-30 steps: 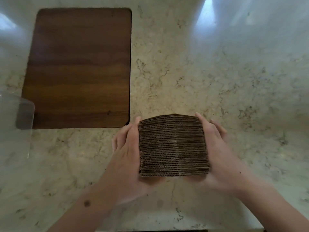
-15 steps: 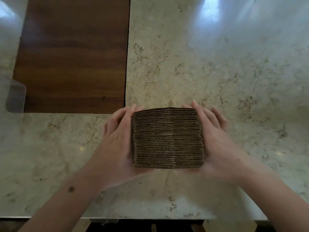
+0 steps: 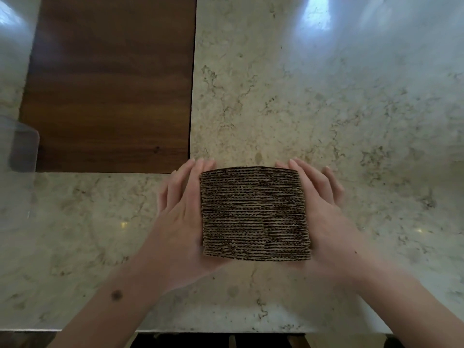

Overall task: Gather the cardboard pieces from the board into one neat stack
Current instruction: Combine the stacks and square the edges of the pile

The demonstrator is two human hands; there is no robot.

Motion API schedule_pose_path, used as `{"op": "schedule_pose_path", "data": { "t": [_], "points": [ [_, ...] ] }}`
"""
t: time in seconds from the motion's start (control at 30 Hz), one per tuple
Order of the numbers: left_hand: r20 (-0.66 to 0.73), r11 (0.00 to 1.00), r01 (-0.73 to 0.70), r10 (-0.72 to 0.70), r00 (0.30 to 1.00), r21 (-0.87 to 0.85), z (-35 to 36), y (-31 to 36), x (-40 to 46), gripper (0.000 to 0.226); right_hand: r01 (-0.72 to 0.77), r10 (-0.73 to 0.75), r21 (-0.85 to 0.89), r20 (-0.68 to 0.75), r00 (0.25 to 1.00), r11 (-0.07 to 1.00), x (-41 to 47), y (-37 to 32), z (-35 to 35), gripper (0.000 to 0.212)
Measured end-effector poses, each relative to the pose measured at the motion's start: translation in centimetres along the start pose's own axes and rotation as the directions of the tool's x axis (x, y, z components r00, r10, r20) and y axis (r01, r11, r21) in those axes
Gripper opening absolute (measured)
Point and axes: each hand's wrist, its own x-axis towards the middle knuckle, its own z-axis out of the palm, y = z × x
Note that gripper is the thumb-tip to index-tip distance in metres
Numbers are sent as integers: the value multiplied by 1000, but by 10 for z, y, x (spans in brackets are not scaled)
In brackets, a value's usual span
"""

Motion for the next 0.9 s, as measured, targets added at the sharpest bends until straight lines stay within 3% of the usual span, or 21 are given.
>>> {"op": "schedule_pose_path", "data": {
  "t": [0.17, 0.33, 0.57, 0.73, 0.9],
  "points": [
    [-5, 1000, -2, 3, 1000, 30, 0, 1, 0, 122, 22, -22, -23, 11, 1000, 999, 1, -1, -3, 105],
    [-27, 997, -24, 22, 999, -70, -2, -1, -2, 113, 15, -15, 7, -49, 999, 1000, 1, -4, -4, 102],
    [19, 994, -41, 43, 999, -101, -2, -5, -3, 130, 12, -13, 92, 16, 1000, 996, -5, -2, -11, 131],
    [11, 983, -46, 48, 999, -179, -5, -6, -3, 125, -13, 0, 253, 52, 999, 967, -7, 1, -13, 137],
    [-76, 975, -53, 37, 996, -214, -5, -5, 0, 117, 45, -42, 95, -30, 999, 995, 1, 9, -7, 126]
  ]
}}
